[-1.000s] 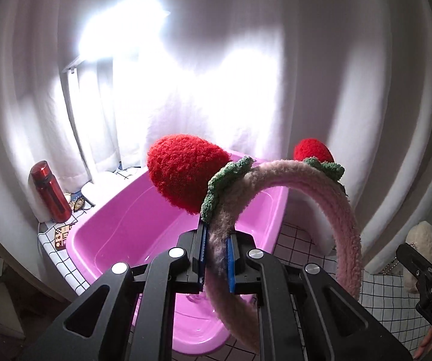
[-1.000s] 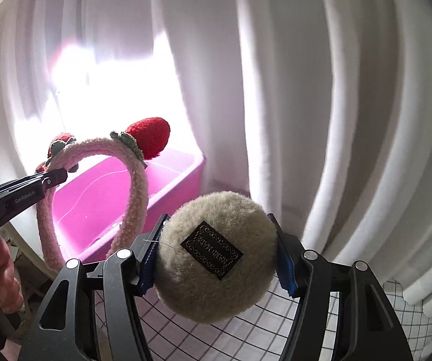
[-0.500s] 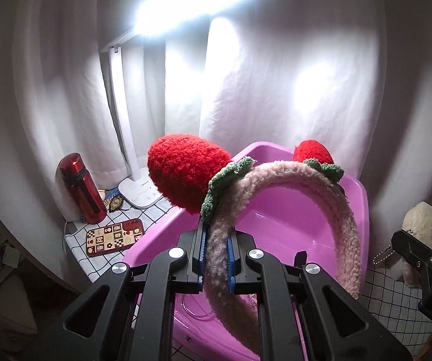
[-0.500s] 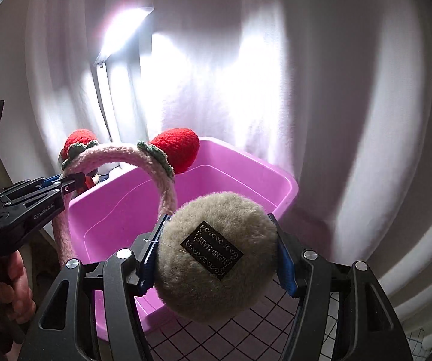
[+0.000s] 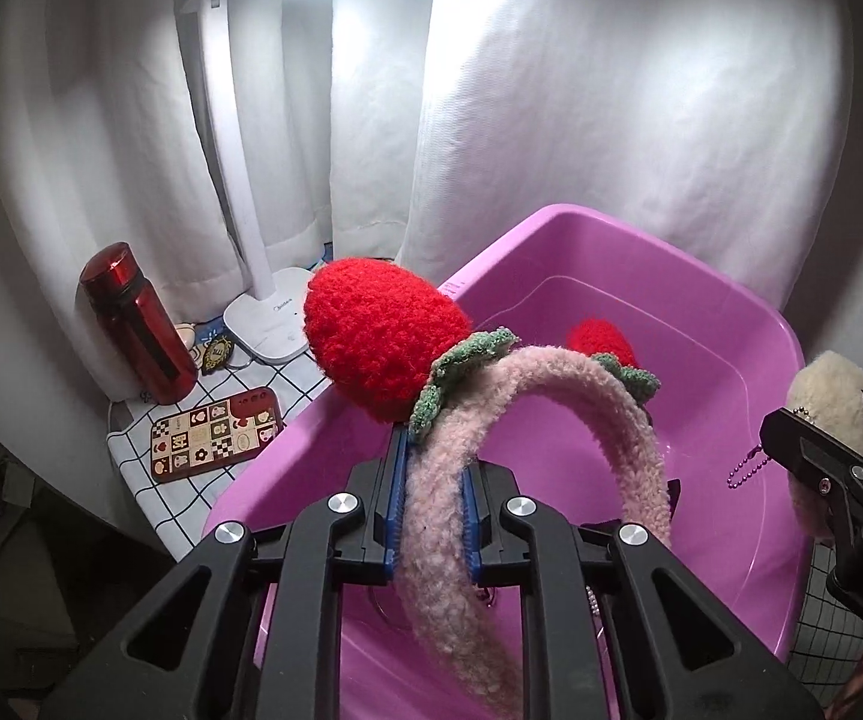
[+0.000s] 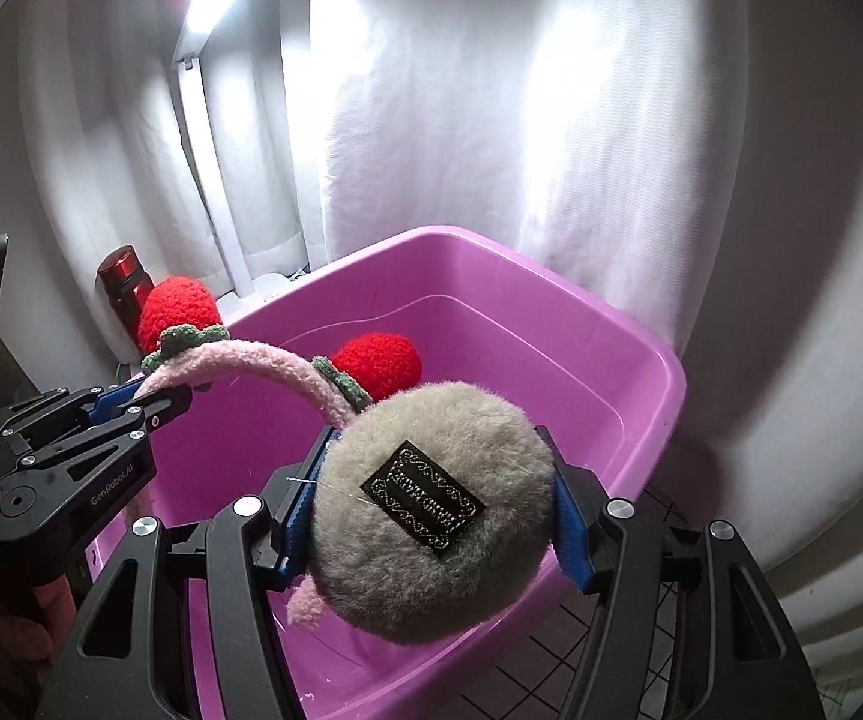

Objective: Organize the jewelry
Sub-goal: 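Open both tools to drop the headband and fluffy ball into the tub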

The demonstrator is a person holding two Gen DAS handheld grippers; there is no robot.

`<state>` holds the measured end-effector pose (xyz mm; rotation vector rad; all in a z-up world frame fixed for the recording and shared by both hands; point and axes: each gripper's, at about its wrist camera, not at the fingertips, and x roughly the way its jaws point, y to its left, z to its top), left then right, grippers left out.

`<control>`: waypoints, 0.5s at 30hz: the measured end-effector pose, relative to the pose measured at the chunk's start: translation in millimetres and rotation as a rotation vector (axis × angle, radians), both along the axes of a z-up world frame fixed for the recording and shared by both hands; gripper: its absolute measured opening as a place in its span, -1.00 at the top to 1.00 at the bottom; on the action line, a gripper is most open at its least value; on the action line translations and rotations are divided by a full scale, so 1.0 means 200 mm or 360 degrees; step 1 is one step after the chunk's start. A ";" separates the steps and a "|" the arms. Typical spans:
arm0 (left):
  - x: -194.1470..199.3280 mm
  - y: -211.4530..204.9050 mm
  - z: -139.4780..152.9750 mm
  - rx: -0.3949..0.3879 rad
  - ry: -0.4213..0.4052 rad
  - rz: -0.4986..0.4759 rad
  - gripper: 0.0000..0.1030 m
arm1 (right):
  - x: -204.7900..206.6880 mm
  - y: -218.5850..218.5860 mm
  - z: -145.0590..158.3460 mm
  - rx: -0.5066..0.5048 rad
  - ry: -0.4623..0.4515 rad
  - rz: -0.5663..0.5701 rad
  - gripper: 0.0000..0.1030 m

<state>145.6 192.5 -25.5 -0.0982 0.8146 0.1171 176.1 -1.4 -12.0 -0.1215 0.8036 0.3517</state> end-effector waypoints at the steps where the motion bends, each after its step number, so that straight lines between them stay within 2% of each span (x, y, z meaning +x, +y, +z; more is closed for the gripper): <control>1: 0.01 0.00 0.00 0.0000 0.0010 0.0004 0.64 | 0.01 0.01 -0.01 -0.0005 0.0004 -0.0003 -0.19; 2: 0.01 0.01 -0.01 0.0000 0.0021 0.0007 0.61 | 0.01 0.02 -0.01 -0.0009 0.0009 -0.0011 -0.20; 5: 0.03 0.03 -0.02 -0.0008 0.0037 0.0022 0.35 | 0.04 0.02 -0.02 0.0006 0.0057 -0.0009 -0.26; 7: 0.03 0.03 -0.03 0.0014 0.0056 0.0037 -0.05 | 0.05 0.03 -0.01 -0.0013 0.0051 -0.0018 -0.44; 8: 0.03 0.04 -0.02 0.0028 0.0047 0.0046 -0.37 | 0.05 0.03 -0.01 -0.0026 0.0049 -0.0022 -0.54; 9: 0.02 0.04 -0.01 0.0039 0.0021 0.0053 -0.55 | 0.04 0.03 -0.01 -0.0038 0.0043 -0.0024 -0.54; 12: -0.01 0.03 0.04 0.0087 -0.0046 0.0060 -0.83 | 0.04 0.03 0.00 -0.0076 0.0023 -0.0047 -0.54; 15: -0.02 0.03 0.07 0.0116 -0.0054 0.0066 -0.84 | 0.02 0.01 0.02 -0.0050 0.0009 -0.0068 -0.54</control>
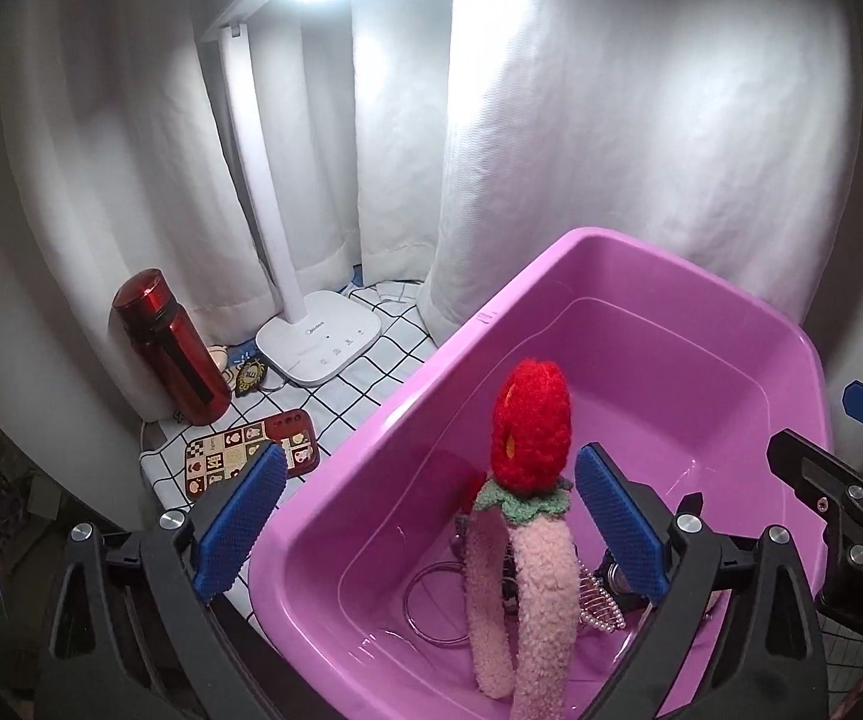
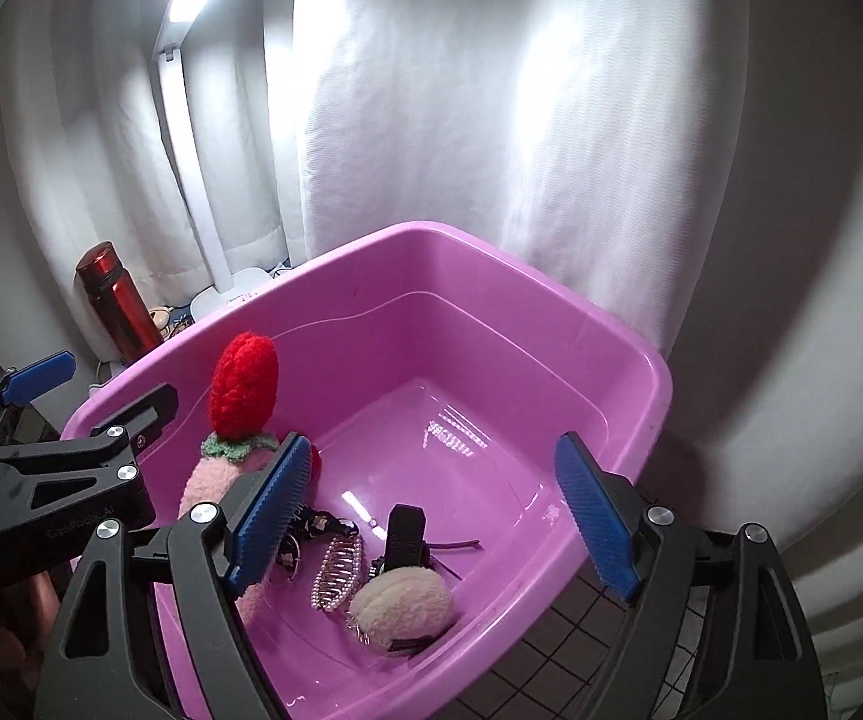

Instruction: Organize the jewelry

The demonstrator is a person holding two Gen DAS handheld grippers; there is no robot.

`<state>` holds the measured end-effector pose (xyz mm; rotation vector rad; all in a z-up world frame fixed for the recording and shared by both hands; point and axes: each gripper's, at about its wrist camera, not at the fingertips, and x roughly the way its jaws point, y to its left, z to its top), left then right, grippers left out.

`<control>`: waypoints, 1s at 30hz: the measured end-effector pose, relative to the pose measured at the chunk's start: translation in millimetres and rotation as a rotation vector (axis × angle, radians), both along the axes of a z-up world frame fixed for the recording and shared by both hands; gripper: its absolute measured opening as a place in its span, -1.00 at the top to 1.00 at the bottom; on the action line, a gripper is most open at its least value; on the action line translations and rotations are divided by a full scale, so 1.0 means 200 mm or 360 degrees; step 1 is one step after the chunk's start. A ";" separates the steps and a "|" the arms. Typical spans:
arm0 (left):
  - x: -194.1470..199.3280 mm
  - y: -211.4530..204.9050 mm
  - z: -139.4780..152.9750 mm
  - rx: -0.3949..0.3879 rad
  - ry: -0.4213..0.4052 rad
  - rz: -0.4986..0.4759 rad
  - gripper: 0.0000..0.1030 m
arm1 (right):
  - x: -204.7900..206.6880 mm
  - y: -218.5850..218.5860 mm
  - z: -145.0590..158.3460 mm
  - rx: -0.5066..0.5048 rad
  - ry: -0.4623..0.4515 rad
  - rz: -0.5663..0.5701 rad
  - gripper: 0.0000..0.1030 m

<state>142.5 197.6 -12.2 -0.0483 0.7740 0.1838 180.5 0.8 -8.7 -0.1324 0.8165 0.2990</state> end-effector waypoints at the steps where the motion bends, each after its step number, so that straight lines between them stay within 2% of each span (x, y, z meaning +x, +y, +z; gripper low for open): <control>1: 0.00 0.00 0.00 -0.0001 0.0005 0.0002 -0.84 | -0.01 -0.01 0.00 0.0012 0.0000 0.0000 -0.54; 7: -0.02 -0.01 0.02 -0.0004 0.0046 0.0024 -0.84 | -0.07 -0.03 0.03 0.0009 -0.0021 -0.0011 -0.54; 30: -0.14 -0.02 0.08 -0.0085 0.0069 0.0031 -0.86 | -0.27 -0.10 0.08 0.0050 -0.0064 -0.0031 -0.54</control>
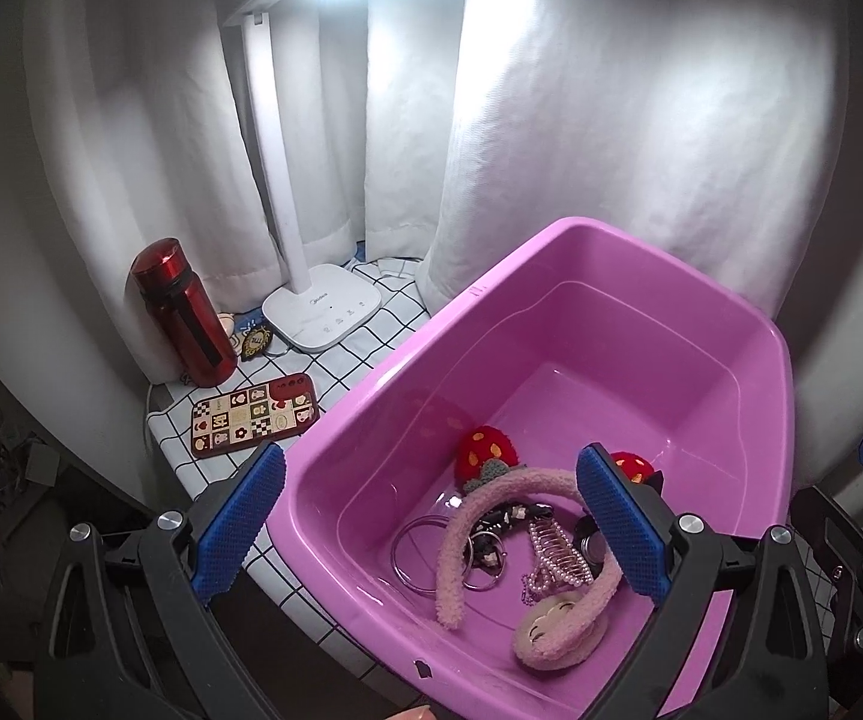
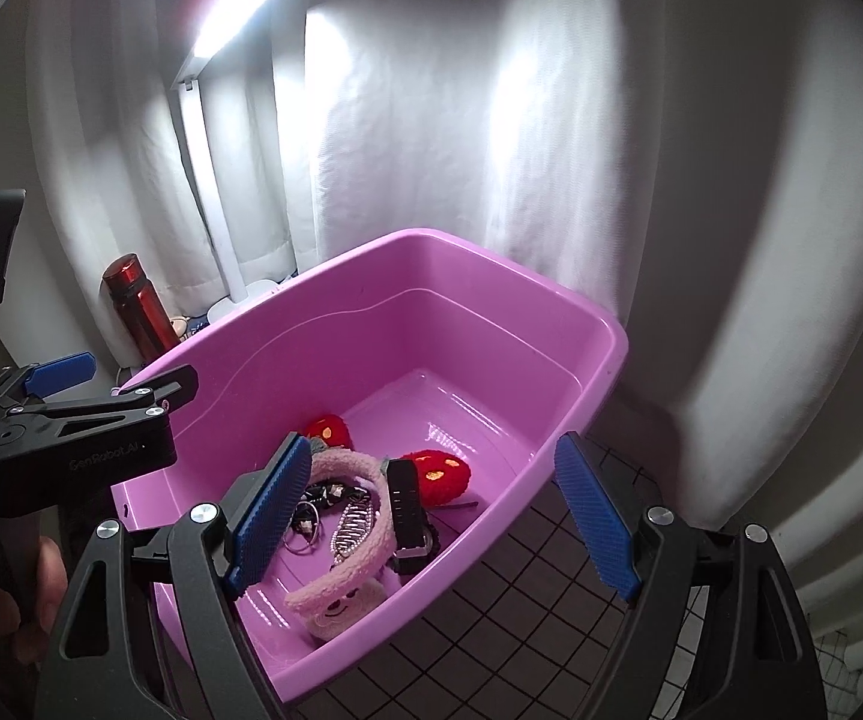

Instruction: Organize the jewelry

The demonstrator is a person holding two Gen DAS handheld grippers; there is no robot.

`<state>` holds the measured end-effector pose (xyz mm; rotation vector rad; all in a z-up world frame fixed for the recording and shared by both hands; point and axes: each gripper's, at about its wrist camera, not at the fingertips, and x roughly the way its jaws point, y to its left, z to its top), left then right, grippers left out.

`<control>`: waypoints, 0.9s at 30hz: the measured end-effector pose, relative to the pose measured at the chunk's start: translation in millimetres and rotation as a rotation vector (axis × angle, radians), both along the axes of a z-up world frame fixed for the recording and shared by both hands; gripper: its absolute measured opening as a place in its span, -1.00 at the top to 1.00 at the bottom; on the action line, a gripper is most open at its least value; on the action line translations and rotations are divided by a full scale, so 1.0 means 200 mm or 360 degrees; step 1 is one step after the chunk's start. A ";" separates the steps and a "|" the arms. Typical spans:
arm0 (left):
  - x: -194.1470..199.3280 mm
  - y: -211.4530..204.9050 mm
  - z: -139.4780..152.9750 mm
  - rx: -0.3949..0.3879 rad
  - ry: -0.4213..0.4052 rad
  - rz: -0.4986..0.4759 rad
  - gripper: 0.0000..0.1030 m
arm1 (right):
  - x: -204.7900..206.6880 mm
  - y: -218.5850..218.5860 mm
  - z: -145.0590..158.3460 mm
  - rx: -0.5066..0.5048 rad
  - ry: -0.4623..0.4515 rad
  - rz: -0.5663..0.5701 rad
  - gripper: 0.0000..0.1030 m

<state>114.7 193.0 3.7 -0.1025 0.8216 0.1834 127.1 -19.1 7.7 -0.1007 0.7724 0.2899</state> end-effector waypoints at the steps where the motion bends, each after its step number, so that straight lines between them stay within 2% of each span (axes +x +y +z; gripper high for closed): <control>1: -0.01 0.00 0.00 -0.0001 -0.0001 0.0000 -0.86 | -0.01 0.00 0.00 -0.0002 -0.0004 0.0000 -0.54; 27: -0.08 0.01 0.03 -0.0008 0.0005 -0.0001 -0.88 | -0.11 -0.01 0.03 -0.0020 -0.0022 -0.0004 -0.54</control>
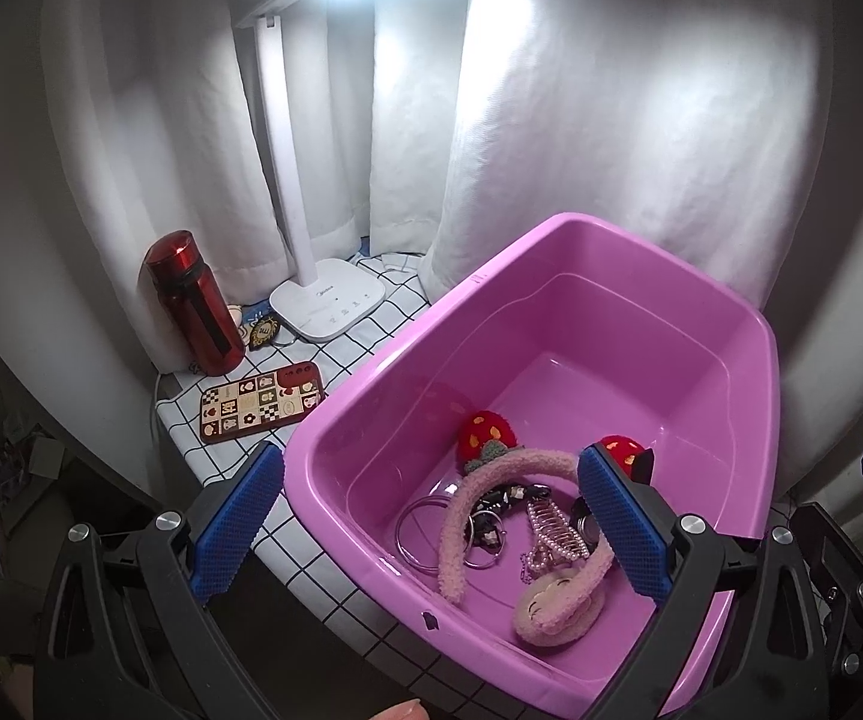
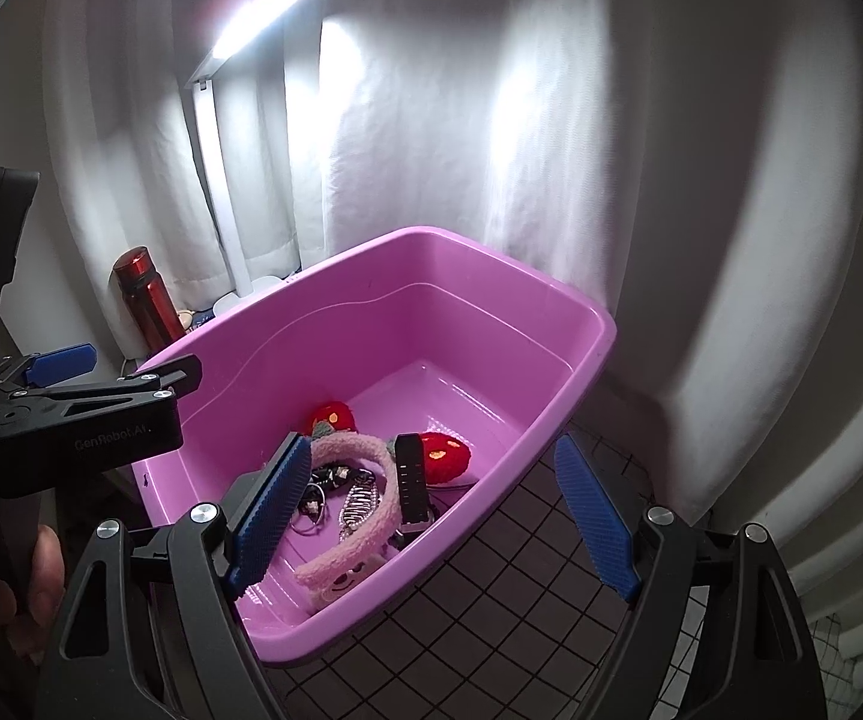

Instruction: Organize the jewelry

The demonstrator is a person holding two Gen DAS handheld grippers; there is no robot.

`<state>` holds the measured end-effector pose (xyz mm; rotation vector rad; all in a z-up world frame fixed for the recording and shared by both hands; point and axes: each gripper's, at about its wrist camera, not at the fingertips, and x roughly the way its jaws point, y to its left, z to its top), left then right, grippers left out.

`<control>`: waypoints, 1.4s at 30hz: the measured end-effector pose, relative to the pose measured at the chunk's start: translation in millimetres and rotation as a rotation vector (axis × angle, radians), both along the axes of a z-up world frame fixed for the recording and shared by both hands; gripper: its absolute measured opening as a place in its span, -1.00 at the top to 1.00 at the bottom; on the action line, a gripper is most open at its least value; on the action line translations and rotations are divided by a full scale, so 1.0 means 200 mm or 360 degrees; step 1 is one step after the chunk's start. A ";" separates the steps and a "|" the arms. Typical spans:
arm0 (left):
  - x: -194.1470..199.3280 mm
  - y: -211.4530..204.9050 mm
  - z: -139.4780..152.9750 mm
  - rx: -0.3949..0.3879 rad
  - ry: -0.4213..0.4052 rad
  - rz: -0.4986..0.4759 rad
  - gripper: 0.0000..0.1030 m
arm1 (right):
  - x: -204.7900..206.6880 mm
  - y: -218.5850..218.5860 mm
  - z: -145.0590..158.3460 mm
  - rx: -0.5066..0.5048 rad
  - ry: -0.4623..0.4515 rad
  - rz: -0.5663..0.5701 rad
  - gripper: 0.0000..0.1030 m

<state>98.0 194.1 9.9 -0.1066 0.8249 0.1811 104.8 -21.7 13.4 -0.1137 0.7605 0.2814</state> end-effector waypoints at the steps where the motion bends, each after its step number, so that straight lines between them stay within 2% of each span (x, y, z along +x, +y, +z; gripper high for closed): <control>1: 0.00 0.00 0.00 -0.0001 -0.0002 -0.0002 -0.88 | -0.01 0.00 0.00 0.0001 0.0000 -0.0001 -0.54; 42: -0.03 0.00 0.02 -0.0013 0.0000 0.0007 -0.88 | -0.04 -0.01 -0.01 0.0007 -0.0004 -0.0003 -0.54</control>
